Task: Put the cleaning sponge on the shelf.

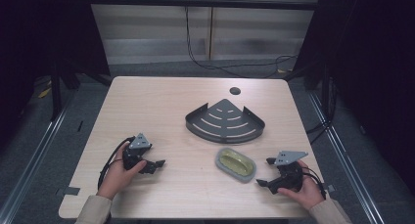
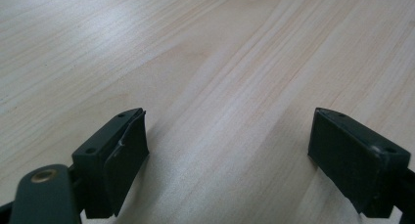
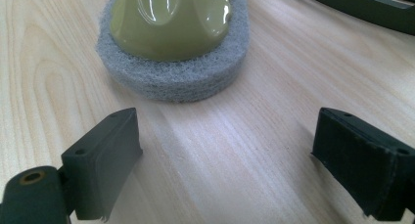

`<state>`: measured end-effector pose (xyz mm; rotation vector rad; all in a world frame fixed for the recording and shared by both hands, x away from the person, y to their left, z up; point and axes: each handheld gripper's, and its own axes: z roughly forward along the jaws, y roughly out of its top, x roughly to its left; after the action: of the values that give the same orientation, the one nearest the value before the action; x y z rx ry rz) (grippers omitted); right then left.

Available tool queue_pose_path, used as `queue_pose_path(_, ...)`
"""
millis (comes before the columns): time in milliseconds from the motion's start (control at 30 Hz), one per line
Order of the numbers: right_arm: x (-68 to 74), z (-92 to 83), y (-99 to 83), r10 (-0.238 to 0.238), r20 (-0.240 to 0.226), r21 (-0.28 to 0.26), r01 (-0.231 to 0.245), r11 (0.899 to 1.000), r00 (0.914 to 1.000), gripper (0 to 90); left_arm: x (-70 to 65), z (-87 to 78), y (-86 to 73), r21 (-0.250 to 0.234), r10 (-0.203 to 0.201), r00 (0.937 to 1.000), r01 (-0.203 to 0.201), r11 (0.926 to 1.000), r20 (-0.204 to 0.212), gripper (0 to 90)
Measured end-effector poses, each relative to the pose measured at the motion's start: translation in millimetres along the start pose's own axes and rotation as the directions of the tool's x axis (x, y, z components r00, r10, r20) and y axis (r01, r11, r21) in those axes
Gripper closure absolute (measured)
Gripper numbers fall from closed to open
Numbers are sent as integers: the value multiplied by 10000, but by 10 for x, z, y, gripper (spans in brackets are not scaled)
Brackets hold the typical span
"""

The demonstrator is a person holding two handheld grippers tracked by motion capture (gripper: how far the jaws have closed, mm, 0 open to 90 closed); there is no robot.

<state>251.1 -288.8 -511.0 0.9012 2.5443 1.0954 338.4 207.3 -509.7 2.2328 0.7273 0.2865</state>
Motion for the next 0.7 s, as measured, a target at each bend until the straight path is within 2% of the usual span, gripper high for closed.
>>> queue_pose_path(233,23,8,25,190,213,137,-192,9997,9996,98,1,0,2,30,40,10000,-40,10000,15,131)
queue_pose_path(333,41,9,97,260,320,747,-284,9968,9991,103,1,-1,2,41,38,10000,-38,10000,14,130)
queue_pose_path(467,52,-4,183,359,292,1504,-399,9878,9989,136,1,-1,2,37,39,10000,-39,10000,8,130)
queue_pose_path(667,68,-6,256,678,-45,2035,-655,9769,9977,154,1,0,2,36,35,10000,-35,10000,11,130)
queue_pose_path(700,65,-3,263,610,-83,2045,-580,9772,9981,157,1,0,2,39,40,10000,-40,10000,14,130)
